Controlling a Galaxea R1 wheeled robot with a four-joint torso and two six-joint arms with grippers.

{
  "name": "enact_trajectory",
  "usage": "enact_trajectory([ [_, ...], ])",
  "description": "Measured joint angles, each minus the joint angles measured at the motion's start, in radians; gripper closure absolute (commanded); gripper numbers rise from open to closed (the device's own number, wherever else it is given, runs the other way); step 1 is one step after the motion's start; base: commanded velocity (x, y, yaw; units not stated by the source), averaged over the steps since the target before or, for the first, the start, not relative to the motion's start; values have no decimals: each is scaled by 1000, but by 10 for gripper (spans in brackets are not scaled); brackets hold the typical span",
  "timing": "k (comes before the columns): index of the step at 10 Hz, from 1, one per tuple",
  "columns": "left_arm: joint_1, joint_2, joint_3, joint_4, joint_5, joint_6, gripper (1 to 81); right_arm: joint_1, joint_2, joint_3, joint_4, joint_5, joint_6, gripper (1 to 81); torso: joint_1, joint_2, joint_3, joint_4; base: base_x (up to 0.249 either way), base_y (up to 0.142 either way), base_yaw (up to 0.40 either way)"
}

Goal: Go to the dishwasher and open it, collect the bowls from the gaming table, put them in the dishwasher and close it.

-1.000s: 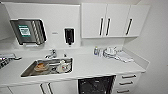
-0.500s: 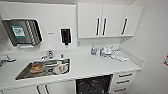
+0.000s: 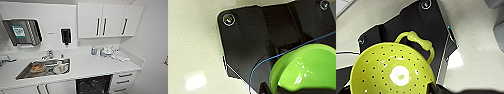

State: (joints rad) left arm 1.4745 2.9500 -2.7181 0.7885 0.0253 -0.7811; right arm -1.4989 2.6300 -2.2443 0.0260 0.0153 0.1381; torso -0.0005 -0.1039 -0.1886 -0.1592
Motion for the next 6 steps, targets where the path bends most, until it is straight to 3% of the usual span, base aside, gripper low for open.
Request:
enact_trajectory([
  [1, 0, 0, 0, 0, 0, 0, 811, -3, 0, 0, 0, 0, 0, 811, 0, 0, 5, 11, 0, 0, 0],
  [5, 3, 0, 0, 0, 0, 0, 811, -5, 0, 0, 0, -3, 0, 811, 0, 0, 22, 99, 0, 0, 0],
  [6, 3, 0, 0, 0, 0, 0, 811, -5, 0, 0, 0, -3, 0, 811, 0, 0, 23, 113, 0, 0, 0],
])
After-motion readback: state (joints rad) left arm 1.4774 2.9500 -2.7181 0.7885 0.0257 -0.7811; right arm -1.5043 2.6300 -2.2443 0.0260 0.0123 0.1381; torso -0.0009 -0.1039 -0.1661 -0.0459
